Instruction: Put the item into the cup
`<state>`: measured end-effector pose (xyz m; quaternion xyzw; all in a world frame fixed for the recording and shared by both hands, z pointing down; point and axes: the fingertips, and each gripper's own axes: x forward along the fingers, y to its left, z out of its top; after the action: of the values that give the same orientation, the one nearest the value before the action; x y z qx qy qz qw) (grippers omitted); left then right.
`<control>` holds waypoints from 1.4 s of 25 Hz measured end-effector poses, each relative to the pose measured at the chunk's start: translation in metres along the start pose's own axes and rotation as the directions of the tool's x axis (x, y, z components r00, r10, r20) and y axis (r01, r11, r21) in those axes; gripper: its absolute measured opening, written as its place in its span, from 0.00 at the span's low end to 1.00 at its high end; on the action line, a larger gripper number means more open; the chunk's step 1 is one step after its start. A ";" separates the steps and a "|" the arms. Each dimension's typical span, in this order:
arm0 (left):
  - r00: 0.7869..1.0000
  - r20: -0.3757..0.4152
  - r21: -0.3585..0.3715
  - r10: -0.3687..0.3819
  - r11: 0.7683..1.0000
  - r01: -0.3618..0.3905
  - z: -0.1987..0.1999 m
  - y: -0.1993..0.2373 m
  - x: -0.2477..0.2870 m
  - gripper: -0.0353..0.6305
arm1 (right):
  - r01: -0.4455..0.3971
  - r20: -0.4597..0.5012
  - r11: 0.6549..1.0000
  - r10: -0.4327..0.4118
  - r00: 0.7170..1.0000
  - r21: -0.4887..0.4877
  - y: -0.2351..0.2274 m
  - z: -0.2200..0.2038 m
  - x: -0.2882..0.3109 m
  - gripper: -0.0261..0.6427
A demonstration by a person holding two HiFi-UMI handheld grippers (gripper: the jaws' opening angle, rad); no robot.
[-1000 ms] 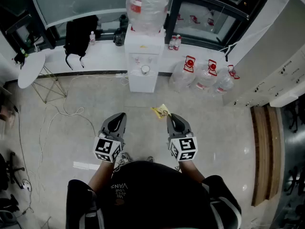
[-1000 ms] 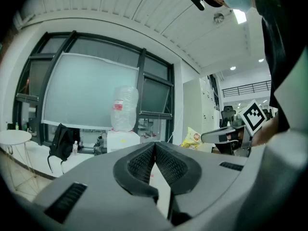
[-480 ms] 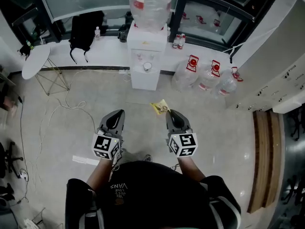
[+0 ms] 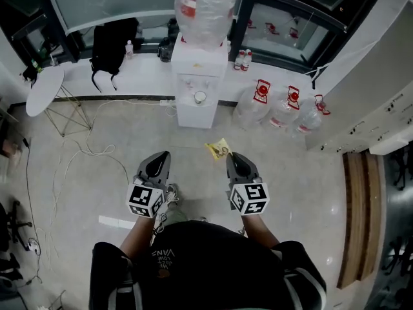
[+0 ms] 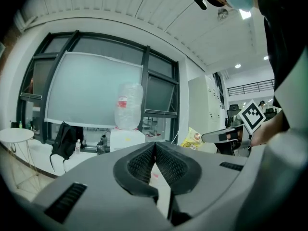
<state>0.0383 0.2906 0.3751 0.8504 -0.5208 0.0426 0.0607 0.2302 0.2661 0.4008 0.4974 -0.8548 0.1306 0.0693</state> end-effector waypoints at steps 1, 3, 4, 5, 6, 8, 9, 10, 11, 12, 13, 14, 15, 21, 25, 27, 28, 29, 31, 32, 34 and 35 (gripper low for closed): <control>1.000 -0.005 -0.004 -0.014 1.000 0.014 0.001 0.007 0.008 0.08 | 0.011 -0.003 1.000 -0.011 1.000 0.003 -0.002 0.003 0.009 0.13; 0.999 -0.012 -0.012 -0.039 0.999 0.039 0.004 0.026 0.026 0.08 | 0.034 -0.009 0.999 -0.033 0.999 0.012 -0.002 0.009 0.030 0.13; 0.999 -0.013 -0.014 -0.050 0.999 0.050 0.005 0.037 0.034 0.08 | 0.044 -0.011 0.999 -0.044 0.999 0.019 -0.001 0.013 0.041 0.13; 0.998 -0.011 -0.014 -0.062 0.998 0.062 0.006 0.048 0.041 0.08 | 0.056 -0.012 0.998 -0.056 0.998 0.026 0.001 0.015 0.052 0.13; 0.997 -0.009 -0.012 -0.074 0.997 0.074 0.007 0.060 0.048 0.08 | 0.069 -0.015 0.997 -0.069 0.998 0.031 0.002 0.016 0.063 0.13; 0.995 -0.011 -0.013 -0.095 0.995 0.095 0.007 0.085 0.061 0.08 | 0.097 -0.022 0.995 -0.096 0.995 0.038 0.004 0.017 0.087 0.13; 0.995 -0.013 -0.014 -0.103 0.995 0.103 0.008 0.098 0.067 0.08 | 0.107 -0.026 0.993 -0.106 0.994 0.042 0.006 0.017 0.099 0.13; 0.994 -0.016 -0.014 -0.110 0.994 0.110 0.009 0.112 0.073 0.08 | 0.117 -0.032 0.992 -0.115 0.993 0.047 0.009 0.018 0.111 0.13; 0.993 -0.019 -0.014 -0.117 0.993 0.117 0.010 0.126 0.078 0.08 | 0.127 -0.036 0.991 -0.125 0.991 0.050 0.012 0.019 0.122 0.13; 0.992 -0.022 -0.015 -0.124 0.992 0.124 0.012 0.139 0.083 0.08 | 0.138 -0.039 0.989 -0.136 0.990 0.053 0.014 0.020 0.133 0.13; 0.991 -0.024 -0.016 -0.133 0.991 0.132 0.013 0.150 0.088 0.08 | 0.149 -0.041 0.987 -0.147 0.988 0.055 0.016 0.022 0.144 0.13; 0.989 -0.027 -0.020 -0.142 0.990 0.142 0.013 0.161 0.092 0.08 | 0.159 -0.042 0.986 -0.157 0.987 0.058 0.019 0.023 0.154 0.13; 0.988 -0.029 -0.024 -0.152 0.988 0.152 0.013 0.170 0.096 0.08 | 0.168 -0.043 0.984 -0.166 0.985 0.062 0.021 0.025 0.163 0.13; 0.980 -0.051 -0.036 -0.191 0.981 0.190 0.008 0.211 0.125 0.08 | 0.187 -0.063 0.980 -0.183 0.981 0.064 0.024 0.032 0.212 0.13; 0.976 -0.060 -0.037 -0.208 0.978 0.206 0.004 0.224 0.152 0.08 | 0.198 -0.071 0.978 -0.193 0.979 0.064 0.009 0.033 0.240 0.13; 0.978 -0.065 -0.036 -0.200 0.979 0.198 -0.001 0.232 0.167 0.08 | 0.195 -0.076 0.979 -0.191 0.979 0.060 -0.001 0.031 0.257 0.13; 0.979 -0.066 -0.036 -0.193 0.981 0.191 -0.003 0.236 0.175 0.08 | 0.192 -0.080 0.980 -0.187 0.979 0.055 -0.007 0.030 0.265 0.13; 0.981 -0.066 -0.036 -0.185 0.982 0.183 -0.005 0.239 0.183 0.08 | 0.189 -0.085 0.981 -0.184 0.979 0.050 -0.014 0.029 0.274 0.13; 0.984 -0.065 -0.039 -0.167 0.986 0.165 -0.007 0.245 0.202 0.08 | 0.182 -0.095 0.983 -0.177 0.980 0.040 -0.029 0.029 0.293 0.13; 0.985 -0.066 -0.043 -0.159 0.987 0.157 -0.007 0.247 0.210 0.08 | 0.179 -0.100 0.983 -0.175 0.979 0.034 -0.038 0.030 0.302 0.13; 0.987 -0.065 -0.056 -0.150 0.988 0.146 -0.010 0.250 0.228 0.08 | 0.175 -0.108 0.984 -0.171 0.979 0.020 -0.055 0.032 0.321 0.13; 0.987 -0.064 -0.063 -0.147 0.988 0.143 -0.011 0.251 0.237 0.08 | 0.172 -0.112 0.985 -0.170 0.979 0.013 -0.063 0.033 0.330 0.13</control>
<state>-0.0780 -0.0300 0.4332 0.8819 -0.4564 0.0519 0.1063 0.1218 -0.0484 0.4608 0.5619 -0.8022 0.1611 0.1217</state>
